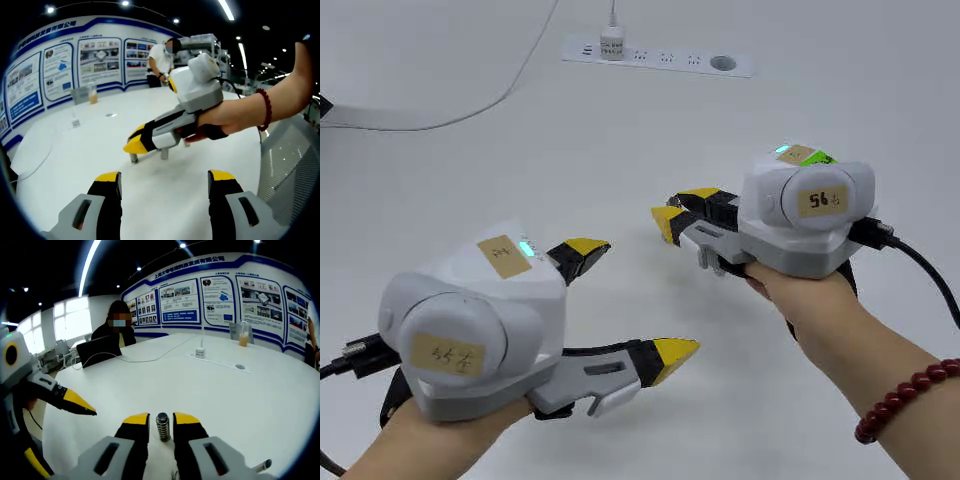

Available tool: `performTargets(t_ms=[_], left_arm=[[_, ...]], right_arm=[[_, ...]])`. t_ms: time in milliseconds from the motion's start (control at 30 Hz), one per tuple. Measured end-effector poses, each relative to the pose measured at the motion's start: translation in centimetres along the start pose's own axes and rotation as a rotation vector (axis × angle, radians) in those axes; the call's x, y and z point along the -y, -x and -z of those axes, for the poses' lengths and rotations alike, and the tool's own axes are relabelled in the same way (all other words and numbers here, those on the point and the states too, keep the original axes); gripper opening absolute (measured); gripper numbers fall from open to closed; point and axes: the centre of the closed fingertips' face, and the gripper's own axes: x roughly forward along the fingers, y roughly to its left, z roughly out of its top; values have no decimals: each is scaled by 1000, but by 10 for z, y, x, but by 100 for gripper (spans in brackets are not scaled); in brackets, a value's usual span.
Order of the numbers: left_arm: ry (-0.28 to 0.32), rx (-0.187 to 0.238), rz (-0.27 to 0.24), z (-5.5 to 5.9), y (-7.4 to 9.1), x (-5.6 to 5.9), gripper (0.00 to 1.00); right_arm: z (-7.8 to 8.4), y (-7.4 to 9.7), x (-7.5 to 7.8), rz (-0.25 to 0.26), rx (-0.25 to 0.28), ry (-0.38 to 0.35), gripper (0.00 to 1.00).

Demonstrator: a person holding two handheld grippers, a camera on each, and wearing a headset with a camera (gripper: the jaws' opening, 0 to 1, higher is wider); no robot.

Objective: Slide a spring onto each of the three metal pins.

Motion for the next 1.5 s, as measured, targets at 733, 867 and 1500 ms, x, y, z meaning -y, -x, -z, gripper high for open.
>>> performTargets(t_ms=[733, 867, 1500], left_arm=[[-42, -1, 7, -10, -7, 4, 72], [-47, -7, 8, -11, -10, 2, 72], [-106, -35, -3, -16, -31, -3, 64]], right_arm=[[-22, 44, 9, 5, 20, -42, 41], [-22, 55, 14, 21, 24, -46, 44], [-14, 101, 33, 61, 56, -75, 51]])
